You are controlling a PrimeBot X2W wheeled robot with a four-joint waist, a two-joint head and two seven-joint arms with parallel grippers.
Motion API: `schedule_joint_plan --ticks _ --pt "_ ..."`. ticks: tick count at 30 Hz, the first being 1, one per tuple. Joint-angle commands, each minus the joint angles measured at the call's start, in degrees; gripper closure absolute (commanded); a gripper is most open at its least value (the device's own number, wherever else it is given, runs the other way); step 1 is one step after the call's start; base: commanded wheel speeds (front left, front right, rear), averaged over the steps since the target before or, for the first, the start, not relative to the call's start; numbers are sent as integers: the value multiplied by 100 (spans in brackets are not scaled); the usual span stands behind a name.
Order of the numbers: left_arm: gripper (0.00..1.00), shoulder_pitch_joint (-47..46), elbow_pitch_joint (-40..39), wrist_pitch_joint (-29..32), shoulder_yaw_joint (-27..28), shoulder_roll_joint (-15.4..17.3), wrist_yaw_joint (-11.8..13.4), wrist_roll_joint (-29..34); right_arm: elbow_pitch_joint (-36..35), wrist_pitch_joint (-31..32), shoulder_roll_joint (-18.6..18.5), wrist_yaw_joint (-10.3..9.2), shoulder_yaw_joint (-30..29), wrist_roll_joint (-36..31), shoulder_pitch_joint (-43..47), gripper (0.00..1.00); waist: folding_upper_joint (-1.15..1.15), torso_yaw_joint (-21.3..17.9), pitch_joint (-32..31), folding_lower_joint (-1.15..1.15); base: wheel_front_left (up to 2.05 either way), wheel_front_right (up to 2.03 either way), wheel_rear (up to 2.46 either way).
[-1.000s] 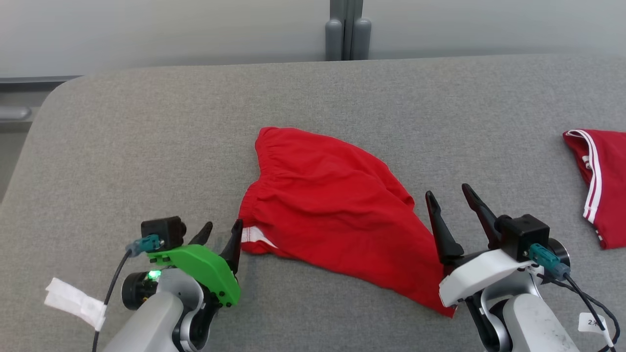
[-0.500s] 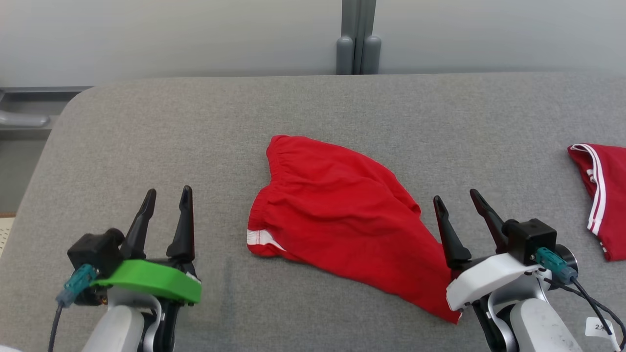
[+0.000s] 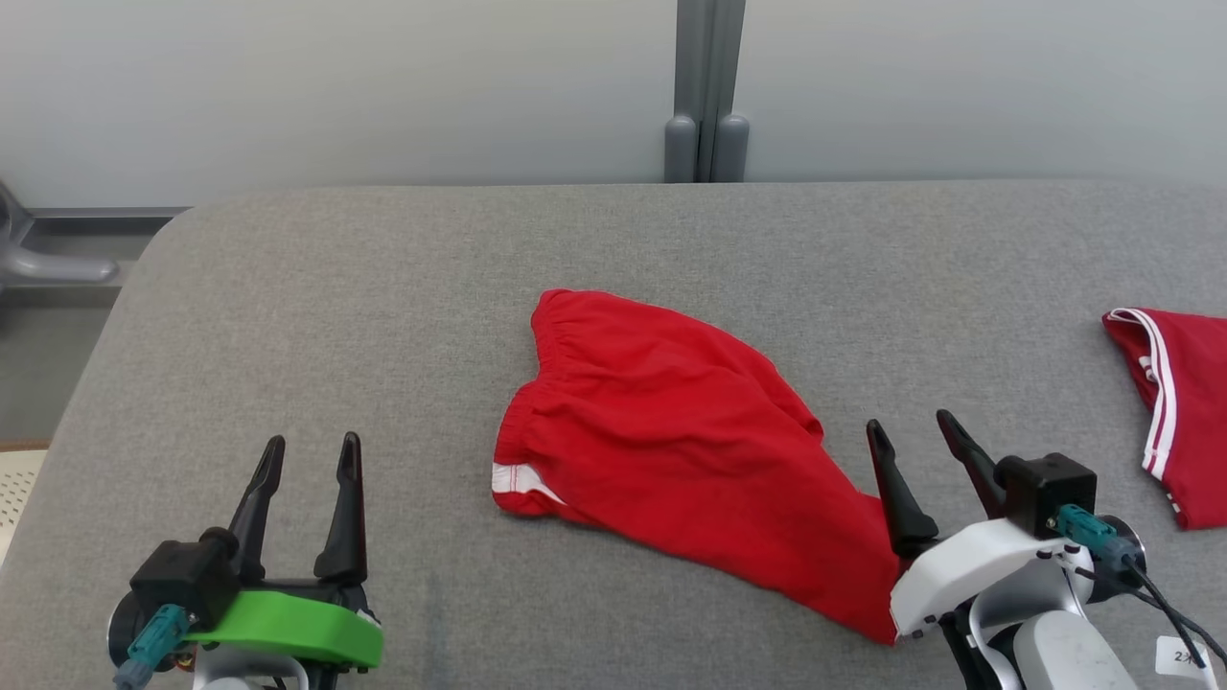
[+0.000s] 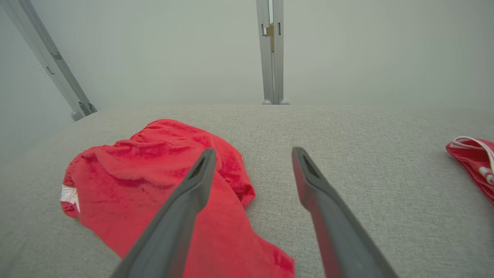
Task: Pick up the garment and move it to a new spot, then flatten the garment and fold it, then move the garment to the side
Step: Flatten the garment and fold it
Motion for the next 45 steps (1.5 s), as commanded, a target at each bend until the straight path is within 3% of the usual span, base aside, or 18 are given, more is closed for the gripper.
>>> schedule_joint_plan --ticks 1,5,10,14,26,28,32,35,36,37,39,45 --pt "0 77 12 2 52 -42 -36 45 16 76 0 -9 -63 -33 41 0 0 -1 14 0 0 0 0" --pt "0 2 25 1 91 -140 -98 141 114 589 -47 -9 -411 -83 -57 0 0 -11 94 0 0 0 0" --pt "0 -157 94 1 105 -220 -146 192 475 2059 -68 -8 -811 93 -147 0 0 -5 216 0 0 0 0" --pt "0 -236 117 1 109 -238 -156 213 627 2705 -12 -7 -930 457 -271 0 0 26 330 0 0 0 0" --pt "0 -399 144 1 25 -201 -166 147 768 3354 81 -6 -693 1241 -454 0 0 162 501 0 0 0 0" --pt "0 -408 141 1 16 -193 -166 140 802 3379 84 -6 -669 1327 -458 18 0 171 513 0 0 0 0" --pt "0 -432 141 1 -8 -182 -166 134 811 3370 87 -6 -578 1531 -472 5 0 191 528 0 0 0 0" --pt "0 -436 125 1 -14 -188 -166 122 781 3466 88 -6 -479 1682 -408 10 0 201 543 0 0 0 0" --pt "0 -435 121 1 -13 -190 -166 118 775 3493 88 -6 -462 1678 -395 31 0 203 550 0 0 0 0" --pt "0 -440 120 1 -9 -194 -166 112 770 3518 88 -6 -450 1641 -387 38 0 206 559 0 0 0 0" --pt "0 -454 119 1 2 -195 -166 111 740 3489 88 -6 -451 1556 -418 100 0 210 573 0 0 0 0" --pt "0 -487 100 1 31 -189 -166 117 553 3064 85 -6 -666 1110 -746 100 0 217 607 0 0 0 0"
